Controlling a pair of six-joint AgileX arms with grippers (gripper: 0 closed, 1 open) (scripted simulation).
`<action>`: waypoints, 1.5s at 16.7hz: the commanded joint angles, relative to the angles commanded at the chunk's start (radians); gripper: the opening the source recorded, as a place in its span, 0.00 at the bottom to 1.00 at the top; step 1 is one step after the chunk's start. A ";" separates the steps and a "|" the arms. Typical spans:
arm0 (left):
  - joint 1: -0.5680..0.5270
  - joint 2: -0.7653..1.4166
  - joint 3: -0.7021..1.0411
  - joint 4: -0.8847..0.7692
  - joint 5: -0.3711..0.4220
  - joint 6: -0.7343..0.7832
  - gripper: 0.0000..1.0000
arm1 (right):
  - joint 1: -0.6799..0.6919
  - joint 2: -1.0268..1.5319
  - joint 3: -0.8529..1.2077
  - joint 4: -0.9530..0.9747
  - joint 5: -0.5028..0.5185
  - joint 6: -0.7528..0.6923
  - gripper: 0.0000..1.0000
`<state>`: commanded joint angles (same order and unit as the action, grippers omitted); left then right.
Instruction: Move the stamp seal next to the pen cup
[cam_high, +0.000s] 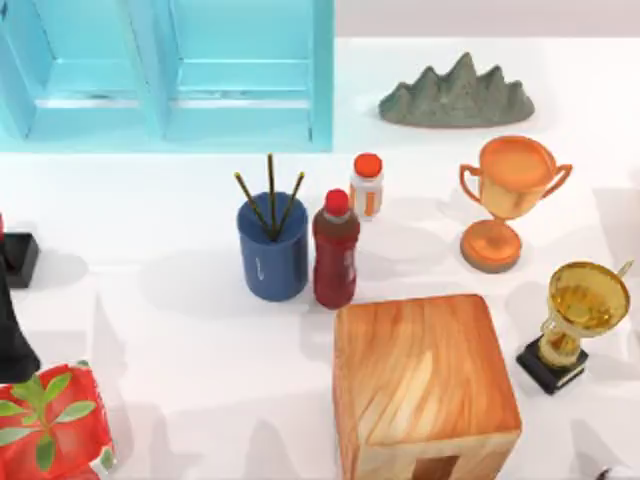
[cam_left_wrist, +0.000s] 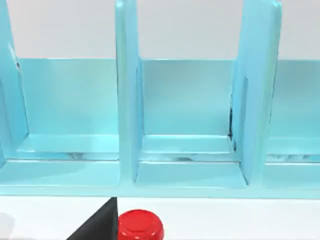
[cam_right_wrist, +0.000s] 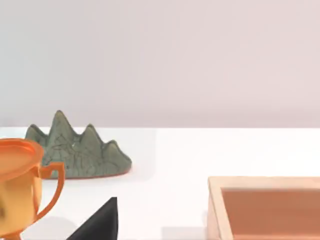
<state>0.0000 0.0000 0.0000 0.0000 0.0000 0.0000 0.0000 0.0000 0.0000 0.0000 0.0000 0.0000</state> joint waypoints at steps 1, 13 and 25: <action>0.000 0.000 0.000 0.000 0.000 0.000 1.00 | 0.000 0.000 0.000 0.000 0.000 0.000 1.00; 0.038 0.653 0.612 -0.477 0.001 0.047 1.00 | 0.000 0.000 0.000 0.000 0.000 0.000 1.00; 0.097 1.810 1.639 -1.227 0.002 0.121 1.00 | 0.000 0.000 0.000 0.000 0.000 0.000 1.00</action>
<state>0.0971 1.8097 1.6391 -1.2273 0.0017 0.1212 0.0000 0.0000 0.0000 0.0000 0.0000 0.0000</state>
